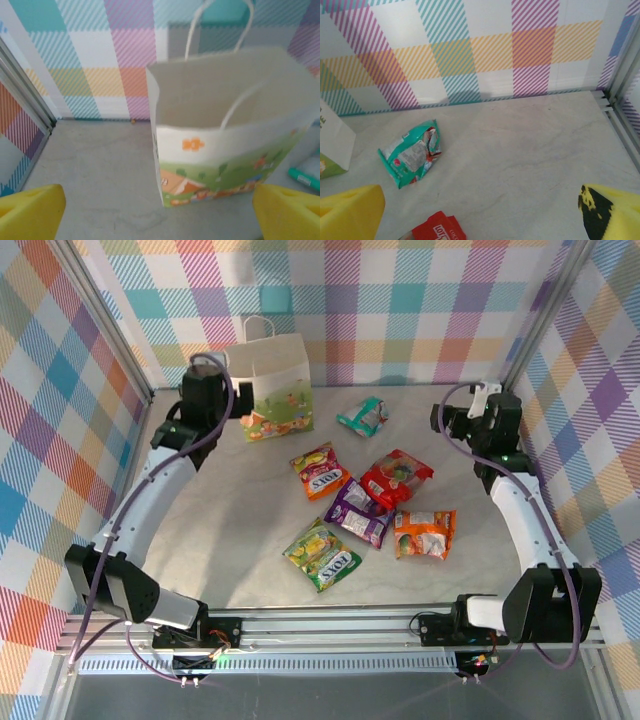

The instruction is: Place the snacks into the paper bag

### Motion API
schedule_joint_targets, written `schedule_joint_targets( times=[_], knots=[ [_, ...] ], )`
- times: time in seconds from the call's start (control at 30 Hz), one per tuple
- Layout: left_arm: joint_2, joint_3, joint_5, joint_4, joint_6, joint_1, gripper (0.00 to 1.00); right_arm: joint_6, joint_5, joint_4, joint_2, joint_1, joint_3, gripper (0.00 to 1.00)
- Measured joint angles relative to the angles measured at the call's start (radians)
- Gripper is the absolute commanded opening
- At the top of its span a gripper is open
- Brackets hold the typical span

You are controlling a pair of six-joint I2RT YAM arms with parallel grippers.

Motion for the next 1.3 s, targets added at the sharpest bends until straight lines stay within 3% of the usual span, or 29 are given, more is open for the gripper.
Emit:
schedule_joint_targets(
  times=[0.3, 0.5, 0.77, 1.3],
  knots=[
    [0.228, 0.458, -0.073, -0.294, -0.056, 0.001, 0.81, -0.003, 0.000, -0.114, 0.014, 0.058, 0.050, 0.99],
    [0.441, 0.737, -0.035, -0.449, -0.131, 0.046, 0.72, -0.021, 0.000, -0.159, 0.022, 0.124, 0.094, 0.99],
    [0.583, 0.871, 0.051, -0.534, -0.225, 0.135, 0.69, -0.031, 0.001, -0.200, 0.022, 0.182, 0.100, 0.99],
    [0.740, 0.966, 0.185, -0.517, -0.290, 0.155, 0.63, -0.026, 0.012, -0.216, 0.013, 0.275, 0.069, 0.99]
  ],
)
